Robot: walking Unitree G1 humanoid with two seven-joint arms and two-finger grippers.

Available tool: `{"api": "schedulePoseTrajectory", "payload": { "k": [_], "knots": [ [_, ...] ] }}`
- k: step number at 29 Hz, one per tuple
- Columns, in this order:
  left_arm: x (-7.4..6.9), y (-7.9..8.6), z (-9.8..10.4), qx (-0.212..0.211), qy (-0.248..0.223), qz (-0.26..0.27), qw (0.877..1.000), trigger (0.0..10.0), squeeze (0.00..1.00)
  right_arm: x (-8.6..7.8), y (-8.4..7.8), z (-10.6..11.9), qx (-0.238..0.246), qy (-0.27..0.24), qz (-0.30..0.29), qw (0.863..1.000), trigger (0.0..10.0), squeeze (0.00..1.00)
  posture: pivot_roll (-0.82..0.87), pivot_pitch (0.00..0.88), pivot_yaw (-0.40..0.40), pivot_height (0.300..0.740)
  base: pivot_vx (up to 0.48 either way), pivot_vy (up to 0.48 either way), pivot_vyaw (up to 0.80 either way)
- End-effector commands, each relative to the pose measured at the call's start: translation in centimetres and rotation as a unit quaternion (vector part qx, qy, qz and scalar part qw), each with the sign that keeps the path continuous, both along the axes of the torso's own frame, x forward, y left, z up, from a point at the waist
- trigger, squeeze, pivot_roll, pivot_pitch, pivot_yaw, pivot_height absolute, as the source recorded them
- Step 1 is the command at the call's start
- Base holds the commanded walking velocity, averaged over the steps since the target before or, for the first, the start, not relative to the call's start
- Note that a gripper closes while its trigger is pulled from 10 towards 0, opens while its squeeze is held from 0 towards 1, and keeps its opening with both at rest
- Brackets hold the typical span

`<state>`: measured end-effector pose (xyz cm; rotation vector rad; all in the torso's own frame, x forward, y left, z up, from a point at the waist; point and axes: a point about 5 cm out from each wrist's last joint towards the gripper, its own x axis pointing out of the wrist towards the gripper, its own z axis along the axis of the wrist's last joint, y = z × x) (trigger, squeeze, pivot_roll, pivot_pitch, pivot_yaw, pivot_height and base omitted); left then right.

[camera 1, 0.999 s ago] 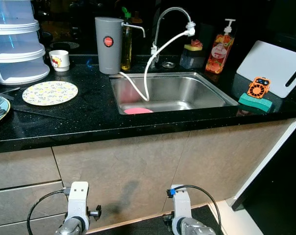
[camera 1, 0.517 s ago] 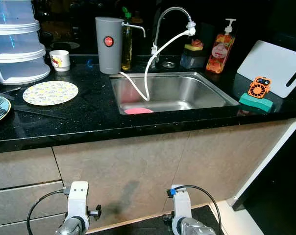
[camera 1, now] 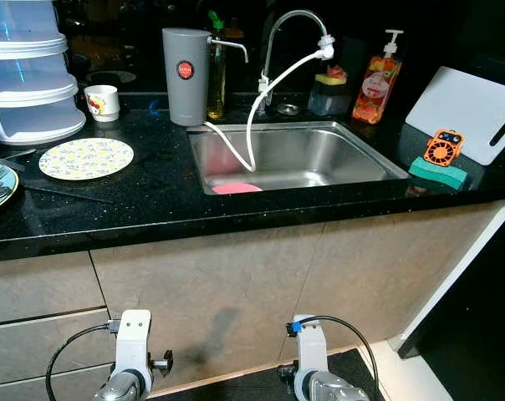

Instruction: Kitchen organization

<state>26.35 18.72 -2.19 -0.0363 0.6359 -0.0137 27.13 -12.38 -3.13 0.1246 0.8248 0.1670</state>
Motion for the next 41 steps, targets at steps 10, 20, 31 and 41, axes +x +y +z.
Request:
{"api": "schedulePoseTrajectory", "payload": {
  "k": [10, 20, 31, 41],
  "knots": [
    [0.04, -0.32, -0.15, 0.02, 0.018, -0.035, 0.999, 10.0, 0.0, -0.42, -0.43, -0.38, 0.022, 0.009, -0.038, 0.999, 10.0, 0.0, 0.04, 0.03, 0.059, 0.74, 0.0, 0.0, 0.0],
    [0.09, -0.31, -0.08, 0.015, 0.013, -0.02, 1.0, 10.0, 0.0, -0.27, -0.6, -0.27, 0.018, 0.009, -0.034, 0.999, 10.0, 0.0, 0.04, 0.035, 0.045, 0.74, 0.0, 0.0, 0.0],
    [0.18, -0.39, 0.01, 0.011, 0.007, -0.016, 1.0, 10.0, 0.0, -0.22, -0.68, -0.24, 0.017, 0.01, -0.033, 0.999, 10.0, 0.0, 0.04, 0.041, 0.031, 0.74, 0.0, 0.0, 0.0],
    [0.12, -0.61, -0.02, 0.005, 0.007, -0.022, 1.0, 10.0, 0.0, -0.28, -0.77, -0.29, 0.014, 0.011, -0.03, 0.999, 10.0, 0.0, 0.03, 0.045, 0.027, 0.74, 0.0, 0.0, 0.0]
  ]
}}
